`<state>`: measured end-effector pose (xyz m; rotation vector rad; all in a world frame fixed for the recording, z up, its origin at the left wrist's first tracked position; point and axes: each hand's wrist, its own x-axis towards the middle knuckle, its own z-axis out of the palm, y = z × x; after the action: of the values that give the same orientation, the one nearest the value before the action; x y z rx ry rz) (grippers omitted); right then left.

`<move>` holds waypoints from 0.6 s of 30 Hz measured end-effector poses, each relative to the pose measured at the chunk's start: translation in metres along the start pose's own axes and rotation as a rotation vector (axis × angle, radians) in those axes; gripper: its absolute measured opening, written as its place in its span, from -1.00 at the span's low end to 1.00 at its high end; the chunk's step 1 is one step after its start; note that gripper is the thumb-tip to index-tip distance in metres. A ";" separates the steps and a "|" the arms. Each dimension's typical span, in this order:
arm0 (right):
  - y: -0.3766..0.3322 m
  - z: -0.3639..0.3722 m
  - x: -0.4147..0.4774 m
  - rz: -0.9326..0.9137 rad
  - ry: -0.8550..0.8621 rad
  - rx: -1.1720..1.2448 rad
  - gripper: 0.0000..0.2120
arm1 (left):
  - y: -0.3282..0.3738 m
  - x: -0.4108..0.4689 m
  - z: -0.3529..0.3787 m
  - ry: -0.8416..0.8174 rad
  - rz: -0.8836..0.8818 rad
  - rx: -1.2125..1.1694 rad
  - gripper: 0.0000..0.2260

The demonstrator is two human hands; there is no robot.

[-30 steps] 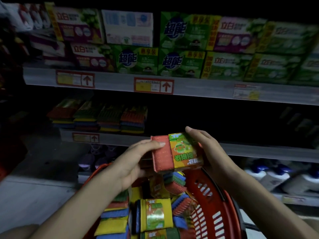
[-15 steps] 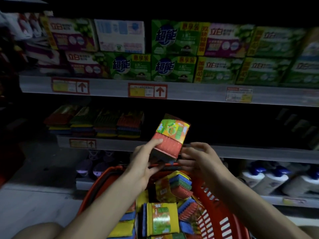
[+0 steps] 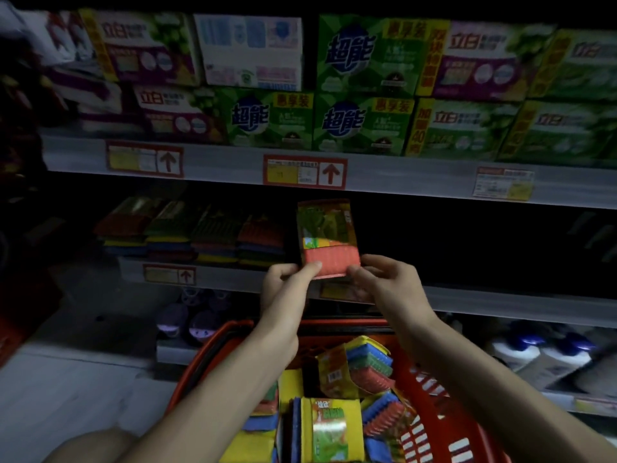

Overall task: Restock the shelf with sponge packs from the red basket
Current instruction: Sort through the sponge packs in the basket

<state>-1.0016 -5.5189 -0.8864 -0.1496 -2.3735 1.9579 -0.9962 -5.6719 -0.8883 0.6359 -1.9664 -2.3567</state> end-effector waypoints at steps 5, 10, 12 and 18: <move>0.007 0.008 0.019 -0.055 0.054 -0.110 -0.73 | -0.003 0.016 -0.001 0.030 0.021 0.050 -0.77; 0.014 0.012 0.032 -0.070 0.120 -0.139 -0.67 | -0.003 0.028 0.001 0.055 0.077 0.114 -0.78; 0.018 0.015 0.033 -0.069 0.133 -0.133 -0.67 | -0.002 0.031 0.001 0.069 0.084 0.115 -0.79; 0.032 0.031 0.032 -0.072 0.139 -0.141 -0.74 | -0.003 0.040 -0.001 0.150 0.111 0.131 -0.85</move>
<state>-1.0354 -5.5392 -0.9238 -0.1971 -2.3908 1.6904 -1.0319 -5.6825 -0.9031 0.6680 -2.0457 -2.0664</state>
